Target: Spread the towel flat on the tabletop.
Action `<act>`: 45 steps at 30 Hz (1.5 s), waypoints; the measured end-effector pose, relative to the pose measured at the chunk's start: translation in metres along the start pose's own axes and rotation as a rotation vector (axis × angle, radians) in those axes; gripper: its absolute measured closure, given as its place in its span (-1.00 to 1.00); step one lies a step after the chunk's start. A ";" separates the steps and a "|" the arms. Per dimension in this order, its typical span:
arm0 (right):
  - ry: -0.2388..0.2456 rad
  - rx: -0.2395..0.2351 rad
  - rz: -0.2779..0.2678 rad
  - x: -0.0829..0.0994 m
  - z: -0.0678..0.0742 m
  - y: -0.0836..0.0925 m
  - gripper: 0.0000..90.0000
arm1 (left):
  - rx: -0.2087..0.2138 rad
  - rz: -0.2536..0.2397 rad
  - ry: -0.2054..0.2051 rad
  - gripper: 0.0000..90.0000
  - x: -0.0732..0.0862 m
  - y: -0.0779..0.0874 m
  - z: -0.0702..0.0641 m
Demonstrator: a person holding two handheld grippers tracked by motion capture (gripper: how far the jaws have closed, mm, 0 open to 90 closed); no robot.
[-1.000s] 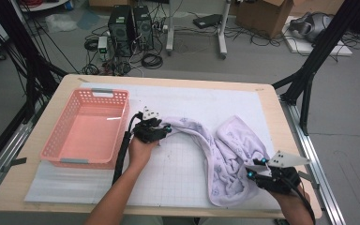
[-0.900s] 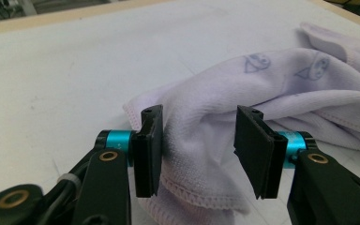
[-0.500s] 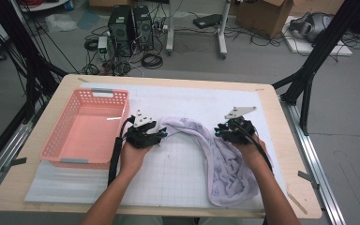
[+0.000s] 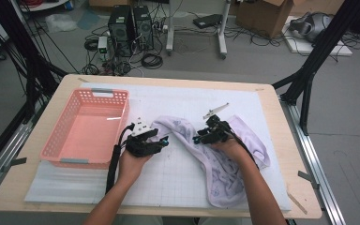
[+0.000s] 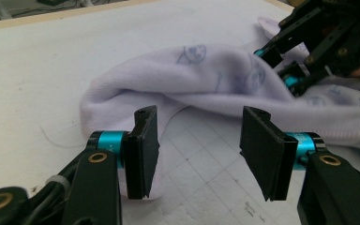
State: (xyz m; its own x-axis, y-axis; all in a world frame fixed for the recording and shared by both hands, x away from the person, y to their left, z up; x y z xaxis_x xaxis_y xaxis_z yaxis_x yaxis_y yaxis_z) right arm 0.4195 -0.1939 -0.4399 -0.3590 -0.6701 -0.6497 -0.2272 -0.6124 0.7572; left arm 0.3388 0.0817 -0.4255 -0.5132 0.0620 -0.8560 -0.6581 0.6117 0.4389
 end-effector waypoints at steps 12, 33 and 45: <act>0.005 0.176 -0.026 -0.013 -0.022 0.017 0.84 | 0.011 0.008 0.021 0.06 0.005 0.002 0.002; -0.205 0.619 -0.229 0.017 -0.047 0.117 0.40 | 0.207 0.140 0.029 0.01 0.013 -0.038 -0.056; -0.185 0.564 -0.124 0.100 -0.003 0.139 0.15 | 0.247 0.263 -0.025 -0.08 0.020 -0.088 -0.106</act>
Point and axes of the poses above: each handheld gripper's, and its own axes: y roughly backward along the jaws, x roughly out of its underside, z roughly to its left, the point moved 1 cm from there along -y, roughly forward along the jaws, and after that the axes turned 11 degrees about y, right-handed, at the moved point
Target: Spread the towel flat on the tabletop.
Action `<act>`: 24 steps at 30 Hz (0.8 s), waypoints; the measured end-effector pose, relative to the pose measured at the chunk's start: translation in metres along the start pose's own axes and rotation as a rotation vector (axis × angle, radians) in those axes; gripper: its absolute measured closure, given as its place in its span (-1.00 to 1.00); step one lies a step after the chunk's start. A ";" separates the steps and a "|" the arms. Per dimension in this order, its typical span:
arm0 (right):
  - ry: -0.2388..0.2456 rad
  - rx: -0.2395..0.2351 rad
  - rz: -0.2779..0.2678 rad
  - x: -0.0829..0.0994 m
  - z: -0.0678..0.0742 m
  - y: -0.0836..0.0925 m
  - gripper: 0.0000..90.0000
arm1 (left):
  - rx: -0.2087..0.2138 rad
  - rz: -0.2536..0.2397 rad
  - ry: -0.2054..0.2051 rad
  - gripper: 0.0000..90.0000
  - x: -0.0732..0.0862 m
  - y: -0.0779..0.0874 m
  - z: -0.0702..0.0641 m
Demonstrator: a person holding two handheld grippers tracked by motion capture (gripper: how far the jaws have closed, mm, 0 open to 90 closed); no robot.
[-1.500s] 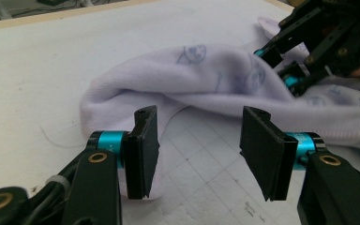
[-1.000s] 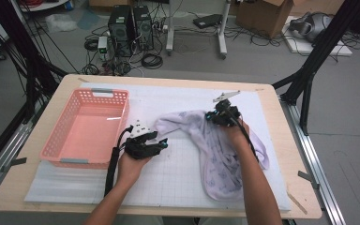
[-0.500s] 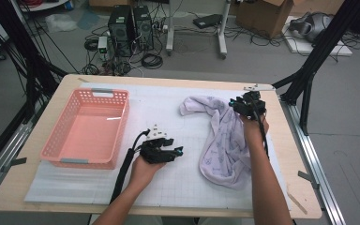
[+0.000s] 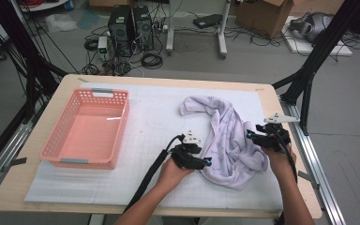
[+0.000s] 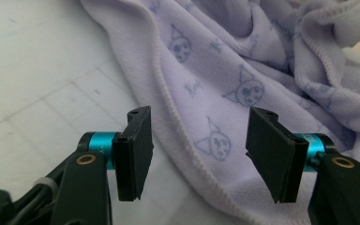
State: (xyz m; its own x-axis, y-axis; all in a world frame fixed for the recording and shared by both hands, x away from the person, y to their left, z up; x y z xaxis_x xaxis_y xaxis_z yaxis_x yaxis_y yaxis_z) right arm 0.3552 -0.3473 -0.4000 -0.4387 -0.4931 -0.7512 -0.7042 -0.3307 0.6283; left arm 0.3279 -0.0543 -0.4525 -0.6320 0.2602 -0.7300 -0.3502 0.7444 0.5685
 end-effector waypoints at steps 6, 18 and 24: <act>-0.010 -0.016 0.023 0.023 0.005 0.001 0.14 | -0.083 0.030 -0.099 0.66 0.001 -0.005 -0.002; 0.001 -0.063 0.017 0.031 0.025 0.000 0.15 | -0.284 -0.055 -0.018 0.90 0.002 0.054 0.065; 0.036 -0.113 0.007 0.029 0.047 -0.002 0.16 | -0.370 -0.122 0.043 0.91 0.004 0.086 0.096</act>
Point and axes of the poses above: each handheld gripper's, and its own axes: y roughly backward along the jaws, x roughly out of its underside, z roughly to its left, the point moved 1 cm from there along -y, roughly forward along the jaws, and after that the axes turned 11 degrees about y, right-handed, at the moved point
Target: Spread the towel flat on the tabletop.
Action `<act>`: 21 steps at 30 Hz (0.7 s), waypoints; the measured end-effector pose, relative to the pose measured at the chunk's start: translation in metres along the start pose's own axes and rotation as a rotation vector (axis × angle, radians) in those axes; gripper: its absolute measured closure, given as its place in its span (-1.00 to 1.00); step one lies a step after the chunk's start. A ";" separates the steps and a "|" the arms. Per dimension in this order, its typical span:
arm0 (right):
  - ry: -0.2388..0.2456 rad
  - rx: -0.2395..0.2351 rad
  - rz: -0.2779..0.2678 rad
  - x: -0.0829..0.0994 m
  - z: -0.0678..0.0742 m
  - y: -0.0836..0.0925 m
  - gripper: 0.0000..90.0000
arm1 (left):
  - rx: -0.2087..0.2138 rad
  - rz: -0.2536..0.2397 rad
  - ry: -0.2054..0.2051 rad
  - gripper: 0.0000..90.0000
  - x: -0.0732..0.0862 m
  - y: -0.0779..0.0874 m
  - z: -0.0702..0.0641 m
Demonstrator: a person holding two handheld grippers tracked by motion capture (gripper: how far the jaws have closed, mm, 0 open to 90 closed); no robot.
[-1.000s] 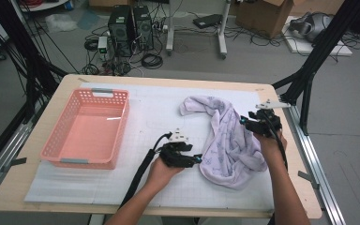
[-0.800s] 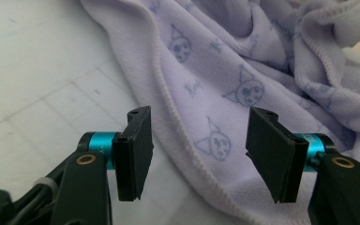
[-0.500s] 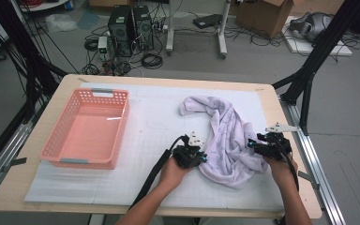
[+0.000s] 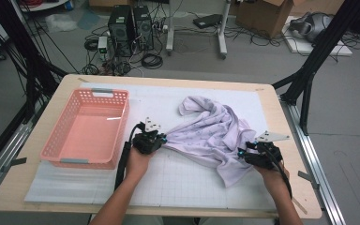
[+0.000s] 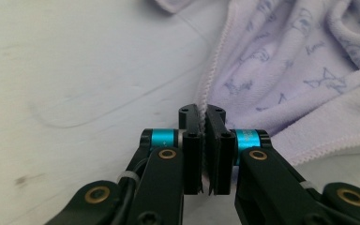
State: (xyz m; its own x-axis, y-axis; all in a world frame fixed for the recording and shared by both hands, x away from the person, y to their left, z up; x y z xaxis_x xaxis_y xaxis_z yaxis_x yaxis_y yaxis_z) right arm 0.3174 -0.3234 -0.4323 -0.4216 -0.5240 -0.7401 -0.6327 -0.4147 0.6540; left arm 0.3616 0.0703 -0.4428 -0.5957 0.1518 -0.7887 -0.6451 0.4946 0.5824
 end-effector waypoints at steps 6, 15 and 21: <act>0.052 -0.011 0.052 0.003 0.021 -0.003 0.28 | 0.014 0.004 0.034 0.85 0.003 -0.002 0.004; -0.003 -0.029 0.086 0.020 0.035 0.009 0.91 | 0.156 0.005 0.088 -0.08 0.003 -0.011 -0.021; 0.005 -0.132 0.075 0.026 0.054 0.022 0.92 | 0.114 0.027 0.081 -0.01 0.007 -0.023 -0.029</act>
Point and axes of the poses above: each handheld gripper's, and its own axes: y roughly backward along the jaws, x roughly out of its underside, z roughly to its left, the point moved 1 cm from there along -y, roughly forward along the jaws, and after that the axes turned 11 degrees about y, right-handed, at the moved point
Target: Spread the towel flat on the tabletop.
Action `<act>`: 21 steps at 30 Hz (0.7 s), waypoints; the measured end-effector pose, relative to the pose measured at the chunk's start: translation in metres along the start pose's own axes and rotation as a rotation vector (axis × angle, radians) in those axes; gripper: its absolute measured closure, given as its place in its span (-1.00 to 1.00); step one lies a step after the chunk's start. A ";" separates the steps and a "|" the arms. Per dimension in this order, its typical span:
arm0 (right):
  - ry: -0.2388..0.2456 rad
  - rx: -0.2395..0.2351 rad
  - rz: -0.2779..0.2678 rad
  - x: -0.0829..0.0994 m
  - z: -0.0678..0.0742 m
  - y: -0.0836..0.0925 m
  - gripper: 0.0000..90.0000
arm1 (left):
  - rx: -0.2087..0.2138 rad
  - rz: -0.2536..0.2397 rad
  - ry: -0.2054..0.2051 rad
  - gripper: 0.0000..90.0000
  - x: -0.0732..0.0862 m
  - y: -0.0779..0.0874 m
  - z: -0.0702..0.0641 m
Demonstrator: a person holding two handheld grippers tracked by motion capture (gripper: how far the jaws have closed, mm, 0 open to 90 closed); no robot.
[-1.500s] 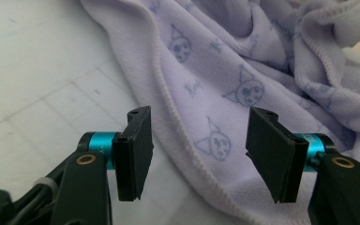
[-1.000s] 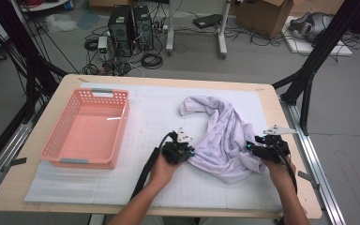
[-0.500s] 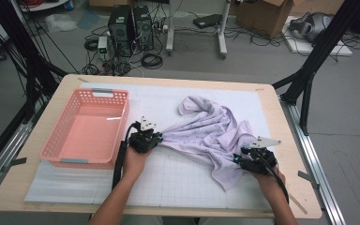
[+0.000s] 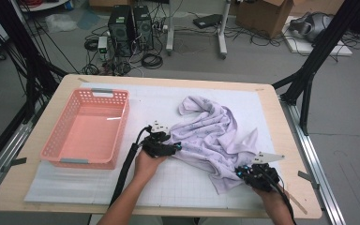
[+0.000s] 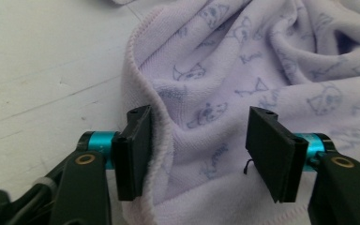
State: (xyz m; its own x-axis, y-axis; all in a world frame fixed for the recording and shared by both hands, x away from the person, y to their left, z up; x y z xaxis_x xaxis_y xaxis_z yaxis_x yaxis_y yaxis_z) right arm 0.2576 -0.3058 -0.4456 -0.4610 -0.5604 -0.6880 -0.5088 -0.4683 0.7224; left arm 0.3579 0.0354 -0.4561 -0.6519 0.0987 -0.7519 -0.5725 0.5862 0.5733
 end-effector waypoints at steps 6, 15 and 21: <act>0.054 -0.132 -0.031 -0.005 0.030 -0.003 0.92 | -0.110 -0.017 -0.047 0.82 -0.005 0.005 0.009; 0.127 -0.110 -0.177 -0.041 0.034 0.010 0.37 | -0.083 -0.094 -0.020 0.57 -0.010 0.016 0.018; 0.118 0.000 -0.117 -0.053 -0.001 -0.008 0.18 | -0.019 -0.069 -0.015 -0.03 -0.009 0.021 0.012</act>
State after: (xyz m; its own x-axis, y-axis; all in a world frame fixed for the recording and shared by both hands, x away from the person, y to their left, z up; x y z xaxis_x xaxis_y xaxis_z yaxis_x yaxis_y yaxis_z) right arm 0.2871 -0.2733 -0.4145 -0.3098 -0.5785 -0.7546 -0.5538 -0.5353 0.6378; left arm 0.3575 0.0562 -0.4412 -0.6032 0.0704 -0.7944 -0.6252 0.5768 0.5258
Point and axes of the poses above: each handheld gripper's, and its own axes: y roughly backward along the jaws, x roughly out of its underside, z roughly to its left, the point moved 1 cm from there along -y, roughly forward along the jaws, and after that the axes turned 11 degrees about y, right-handed, at the moved point
